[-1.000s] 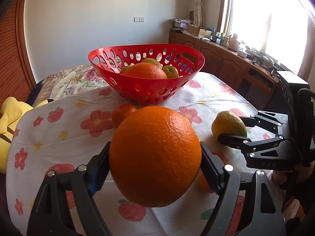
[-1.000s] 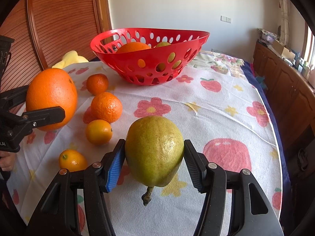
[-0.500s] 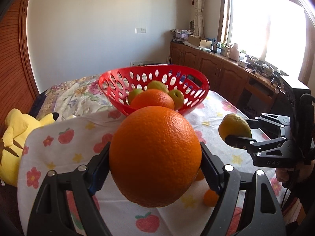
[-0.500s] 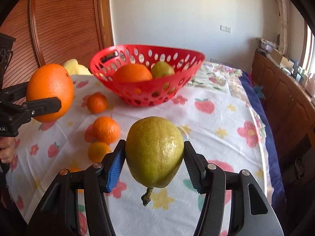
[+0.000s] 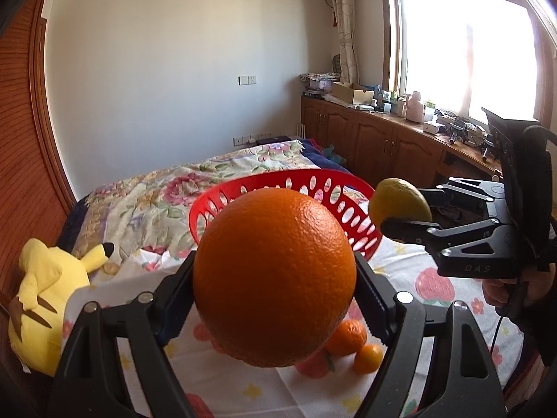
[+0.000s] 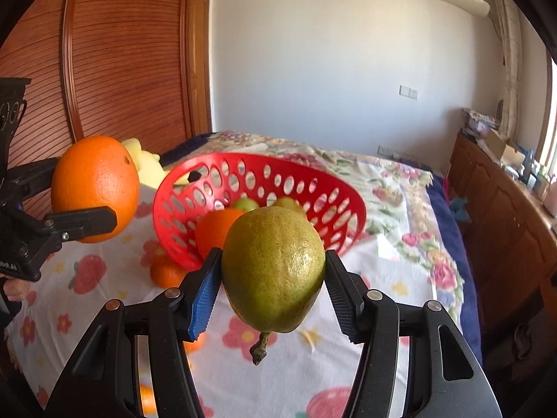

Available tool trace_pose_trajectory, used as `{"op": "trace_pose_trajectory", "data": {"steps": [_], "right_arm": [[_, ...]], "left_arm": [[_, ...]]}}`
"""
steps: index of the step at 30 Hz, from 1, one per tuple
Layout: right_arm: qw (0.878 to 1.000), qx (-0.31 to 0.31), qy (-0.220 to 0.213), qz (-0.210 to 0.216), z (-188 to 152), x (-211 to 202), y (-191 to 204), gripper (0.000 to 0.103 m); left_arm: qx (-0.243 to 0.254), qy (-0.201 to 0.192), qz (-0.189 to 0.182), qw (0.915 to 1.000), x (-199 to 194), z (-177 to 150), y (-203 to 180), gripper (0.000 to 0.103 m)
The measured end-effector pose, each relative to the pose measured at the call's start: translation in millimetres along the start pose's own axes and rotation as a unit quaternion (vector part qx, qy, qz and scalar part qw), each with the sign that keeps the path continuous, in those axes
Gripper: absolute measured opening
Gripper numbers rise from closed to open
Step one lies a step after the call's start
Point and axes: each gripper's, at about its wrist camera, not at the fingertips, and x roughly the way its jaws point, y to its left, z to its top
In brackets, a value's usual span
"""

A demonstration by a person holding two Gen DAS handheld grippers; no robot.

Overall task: Organize fruits
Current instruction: 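Carry the pear with the right tool while the left tool carries the orange over the basket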

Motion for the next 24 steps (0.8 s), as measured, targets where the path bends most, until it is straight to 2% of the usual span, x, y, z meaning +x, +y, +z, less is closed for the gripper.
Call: {"op": "trace_pose_trajectory", "data": {"steps": [10, 24], "right_arm": [[1.0, -0.02, 0.023, 0.0, 33, 49, -10, 0.059], [0.998, -0.017, 0.049, -0.018, 35, 98, -26, 0.059]], "left_arm": [[0.007, -0.004, -0.001, 1.0, 20, 27, 5, 0.081], [-0.01, 0.015, 0.002, 0.9998, 56, 32, 17, 0.081]]}}
